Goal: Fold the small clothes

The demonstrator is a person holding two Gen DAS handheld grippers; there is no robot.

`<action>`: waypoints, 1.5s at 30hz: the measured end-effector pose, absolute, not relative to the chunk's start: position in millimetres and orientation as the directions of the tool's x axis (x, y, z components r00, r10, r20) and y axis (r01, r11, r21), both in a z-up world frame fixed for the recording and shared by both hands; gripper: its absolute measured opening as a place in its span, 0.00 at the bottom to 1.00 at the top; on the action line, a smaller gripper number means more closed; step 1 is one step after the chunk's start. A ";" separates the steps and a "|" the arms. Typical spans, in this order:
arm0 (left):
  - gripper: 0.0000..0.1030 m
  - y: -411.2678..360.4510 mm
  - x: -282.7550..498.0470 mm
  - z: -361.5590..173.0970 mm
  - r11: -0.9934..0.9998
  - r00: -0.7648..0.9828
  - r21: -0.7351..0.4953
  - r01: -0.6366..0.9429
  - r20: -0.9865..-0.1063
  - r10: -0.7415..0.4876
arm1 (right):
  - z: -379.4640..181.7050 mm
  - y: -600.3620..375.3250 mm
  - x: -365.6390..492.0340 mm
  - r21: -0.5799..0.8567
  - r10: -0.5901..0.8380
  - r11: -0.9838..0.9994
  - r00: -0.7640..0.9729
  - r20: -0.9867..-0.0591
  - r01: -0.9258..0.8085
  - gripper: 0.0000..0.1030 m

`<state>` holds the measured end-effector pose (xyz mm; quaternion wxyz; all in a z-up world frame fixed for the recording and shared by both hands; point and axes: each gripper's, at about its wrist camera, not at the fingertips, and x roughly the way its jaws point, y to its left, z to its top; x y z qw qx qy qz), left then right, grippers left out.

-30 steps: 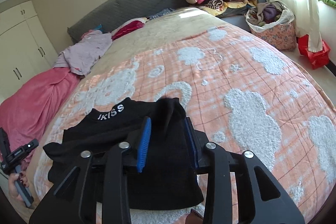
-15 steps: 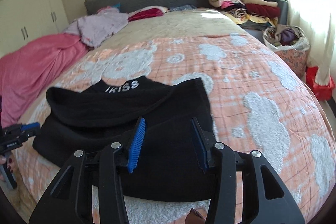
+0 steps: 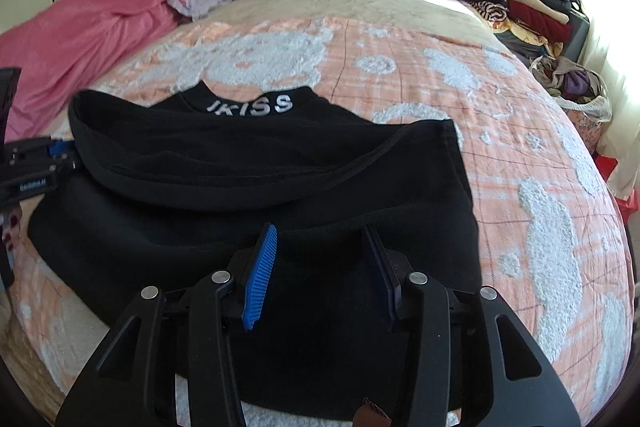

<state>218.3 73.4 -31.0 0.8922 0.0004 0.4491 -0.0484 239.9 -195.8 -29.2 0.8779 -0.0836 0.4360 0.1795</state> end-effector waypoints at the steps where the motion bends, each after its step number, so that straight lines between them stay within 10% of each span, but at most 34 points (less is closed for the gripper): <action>1: 0.28 78.8 222.9 -30.8 0.996 0.599 -0.052 0.074 -0.796 -0.086 | -32.2 -194.6 246.8 0.006 0.233 0.925 0.554 -0.800 -0.381 0.42; 9: 0.36 125.2 234.1 -19.8 0.993 0.649 -0.108 -0.044 -0.759 -0.054 | -23.6 -197.4 272.0 -0.035 0.192 0.940 0.611 -0.768 -0.339 0.43; 19: 0.38 131.5 240.2 -34.8 0.987 0.616 -0.152 -0.048 -0.782 -0.090 | -22.8 -165.2 259.4 -0.261 0.154 0.827 0.647 -0.746 -0.498 0.67; 23: 0.16 131.1 242.3 -38.5 0.989 0.616 -0.139 -0.049 -0.784 -0.079 | -30.5 -150.0 266.7 -0.319 0.133 0.790 0.654 -0.744 -0.524 0.69; 26: 0.10 132.7 241.8 -35.9 0.988 0.623 -0.149 -0.045 -0.777 -0.089 | -31.6 -144.2 276.4 -0.290 0.169 0.786 0.641 -0.748 -0.545 0.48; 27: 0.09 133.6 241.5 -34.6 0.987 0.625 -0.152 -0.045 -0.775 -0.091 | -31.9 -143.2 283.4 -0.251 0.192 0.793 0.619 -0.762 -0.555 0.14; 28: 0.08 134.8 240.7 -32.4 0.986 0.629 -0.159 -0.045 -0.771 -0.095 | -31.7 -143.8 288.5 -0.226 0.197 0.806 0.609 -0.769 -0.547 0.01; 32: 0.06 140.7 237.9 -24.0 0.982 0.643 -0.184 -0.049 -0.758 -0.110 | -27.0 -158.6 312.1 -0.166 0.156 0.896 0.643 -0.749 -0.411 0.00; 35: 0.06 142.3 235.5 -19.2 0.980 0.652 -0.194 -0.050 -0.750 -0.115 | -23.9 -192.4 326.2 -0.084 0.135 0.951 0.648 -0.750 -0.296 0.09; 37: 0.06 142.5 235.4 -17.9 0.979 0.653 -0.200 -0.047 -0.747 -0.122 | -24.3 -222.1 332.1 -0.023 0.127 0.975 0.642 -0.756 -0.221 0.34; 45: 0.10 140.2 241.7 -29.7 0.975 0.633 -0.219 -0.039 -0.760 -0.146 | -42.8 -263.4 337.7 0.129 0.205 0.977 0.576 -0.791 -0.171 0.45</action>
